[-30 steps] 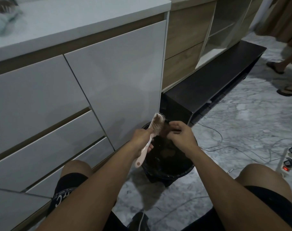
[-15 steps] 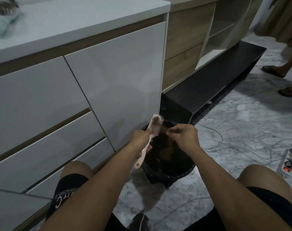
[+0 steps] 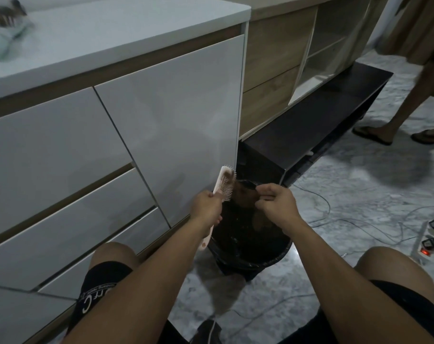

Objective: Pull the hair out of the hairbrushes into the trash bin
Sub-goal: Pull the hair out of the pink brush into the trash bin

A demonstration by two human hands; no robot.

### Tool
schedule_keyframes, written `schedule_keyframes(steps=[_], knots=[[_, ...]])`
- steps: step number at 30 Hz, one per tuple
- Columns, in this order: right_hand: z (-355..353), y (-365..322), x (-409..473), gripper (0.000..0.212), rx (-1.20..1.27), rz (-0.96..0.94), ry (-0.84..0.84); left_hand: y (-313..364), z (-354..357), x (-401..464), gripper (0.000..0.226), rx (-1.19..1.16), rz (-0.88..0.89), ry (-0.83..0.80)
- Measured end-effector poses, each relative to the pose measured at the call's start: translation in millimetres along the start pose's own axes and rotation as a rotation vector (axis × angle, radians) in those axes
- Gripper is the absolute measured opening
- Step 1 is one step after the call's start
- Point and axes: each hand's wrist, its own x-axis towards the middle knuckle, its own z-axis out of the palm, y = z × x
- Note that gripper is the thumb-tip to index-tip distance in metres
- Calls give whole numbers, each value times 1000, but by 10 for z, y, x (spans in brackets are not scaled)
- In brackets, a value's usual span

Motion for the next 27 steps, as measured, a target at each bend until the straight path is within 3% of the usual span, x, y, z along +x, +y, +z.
schedule_keyframes(steps=[2,5,9,12,14,17,21,27], knots=[[47,-45,-29,41,4,-46,-10,30,8,-39,25,20,32,-28],[131,-86,-61,34,20,-193,80,19,51,-74,18,92,118,-34],[192,-93,-101,35,29,-245,60,-18,135,-130,15,190,214,-41],[198,-89,-94,14,-30,-215,134,-24,168,-148,11,225,259,-30],[190,-88,-77,6,-67,-180,170,-36,163,-127,18,164,228,6],[165,-77,-41,10,-87,-147,167,-48,140,-91,25,95,165,33],[109,-39,6,17,-95,-126,123,-12,107,-92,14,1,98,39],[95,-34,4,23,-161,-144,10,-7,46,-57,15,-48,69,63]])
